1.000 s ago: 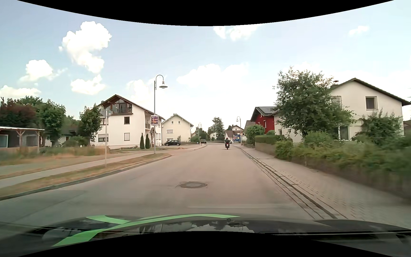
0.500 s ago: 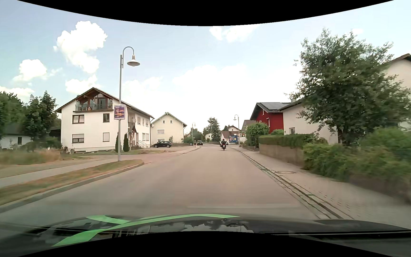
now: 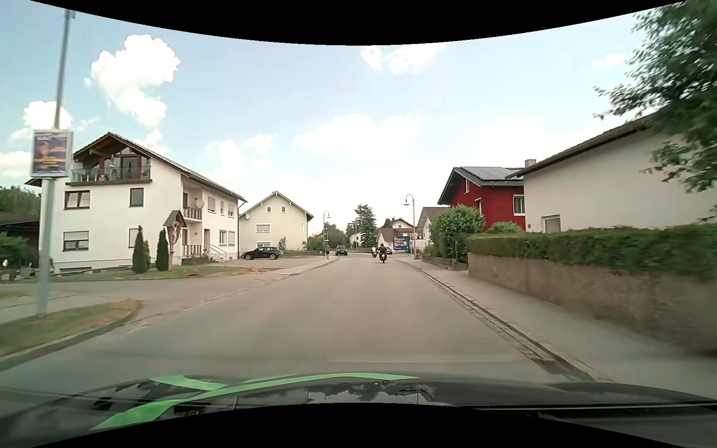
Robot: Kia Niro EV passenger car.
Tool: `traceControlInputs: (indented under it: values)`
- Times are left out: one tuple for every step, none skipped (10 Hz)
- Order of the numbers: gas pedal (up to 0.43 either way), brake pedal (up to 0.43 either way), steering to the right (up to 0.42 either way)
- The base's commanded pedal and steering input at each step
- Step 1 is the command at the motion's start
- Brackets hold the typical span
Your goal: Follow the waypoints while adhering to traffic rules and regulations
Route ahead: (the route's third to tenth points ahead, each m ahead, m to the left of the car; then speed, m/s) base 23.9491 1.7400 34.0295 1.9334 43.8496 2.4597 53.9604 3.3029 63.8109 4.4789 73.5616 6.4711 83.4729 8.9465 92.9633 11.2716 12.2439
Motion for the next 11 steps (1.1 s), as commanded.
traceControlInputs:
  values:
    - [0.138, 0.000, 0.009]
    - [0.138, 0.000, 0.008]
    - [0.138, 0.000, 0.007]
    - [0.138, 0.000, 0.004]
    - [0.138, 0.000, 0.004]
    - [0.138, 0.000, 0.004]
    - [0.138, 0.000, 0.004]
    - [0.138, 0.000, 0.000]
    - [0.138, 0.000, -0.004]
    - [0.138, 0.000, -0.008]
    - [0.138, 0.000, -0.009]
